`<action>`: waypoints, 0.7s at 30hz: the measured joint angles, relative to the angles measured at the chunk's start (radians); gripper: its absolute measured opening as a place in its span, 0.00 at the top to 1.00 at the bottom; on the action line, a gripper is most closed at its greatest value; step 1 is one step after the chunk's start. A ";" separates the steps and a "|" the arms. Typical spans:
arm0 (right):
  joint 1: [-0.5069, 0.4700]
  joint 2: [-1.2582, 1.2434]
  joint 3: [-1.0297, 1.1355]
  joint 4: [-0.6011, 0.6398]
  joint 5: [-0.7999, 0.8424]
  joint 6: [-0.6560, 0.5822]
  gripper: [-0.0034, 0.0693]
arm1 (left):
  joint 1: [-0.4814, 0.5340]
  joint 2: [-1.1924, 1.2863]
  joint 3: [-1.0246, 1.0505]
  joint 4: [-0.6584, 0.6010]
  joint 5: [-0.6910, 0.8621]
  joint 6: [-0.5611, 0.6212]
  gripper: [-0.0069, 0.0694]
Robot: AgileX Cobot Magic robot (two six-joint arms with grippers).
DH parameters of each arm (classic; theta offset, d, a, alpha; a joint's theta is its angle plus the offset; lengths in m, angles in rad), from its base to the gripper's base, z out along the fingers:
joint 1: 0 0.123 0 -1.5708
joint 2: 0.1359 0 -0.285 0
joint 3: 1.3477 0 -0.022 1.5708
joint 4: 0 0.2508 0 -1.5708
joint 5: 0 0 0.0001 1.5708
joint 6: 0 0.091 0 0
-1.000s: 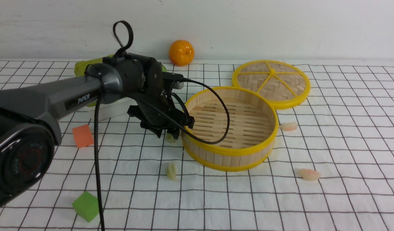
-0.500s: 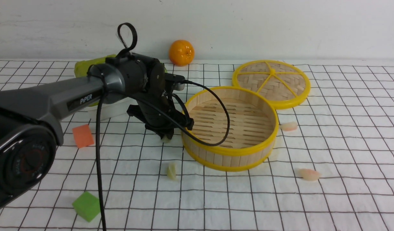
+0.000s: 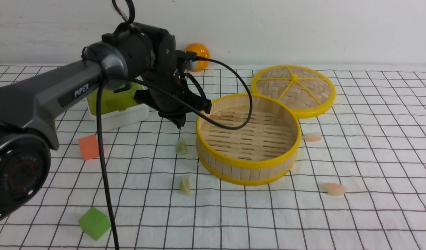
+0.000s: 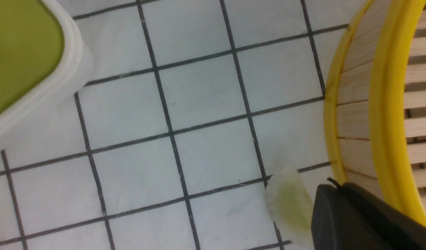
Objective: Put the dumplings into the steamer on the table with the white tablecloth.
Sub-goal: 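Reach for and grasp a dumpling on the table with the left gripper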
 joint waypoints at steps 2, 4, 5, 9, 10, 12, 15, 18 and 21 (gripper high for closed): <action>0.000 0.000 0.000 0.002 0.000 0.000 0.93 | 0.000 0.020 -0.001 0.004 0.005 -0.012 0.81; 0.000 0.000 0.000 0.002 0.000 0.000 0.93 | 0.000 0.039 -0.001 0.010 0.014 -0.031 0.72; 0.000 0.000 0.000 0.002 0.000 0.000 0.93 | 0.000 0.043 -0.001 0.010 0.015 -0.036 0.69; 0.000 0.000 0.000 0.003 0.000 0.000 0.92 | 0.000 0.083 -0.001 0.010 0.020 -0.052 0.50; 0.000 0.000 0.000 0.003 0.000 0.000 0.92 | 0.000 0.090 -0.002 0.000 0.019 -0.056 0.47; 0.000 0.000 0.000 0.003 0.000 0.000 0.92 | -0.002 0.099 -0.003 0.004 0.019 -0.059 0.48; 0.000 0.000 0.000 0.003 0.000 0.000 0.91 | -0.003 0.115 -0.003 0.015 0.019 -0.070 0.62; 0.000 0.000 0.000 0.005 0.000 0.000 0.91 | -0.003 0.115 -0.003 0.020 0.017 -0.072 0.73; 0.000 0.000 0.000 0.005 0.000 0.000 0.91 | -0.003 0.115 -0.003 0.022 0.017 -0.072 0.72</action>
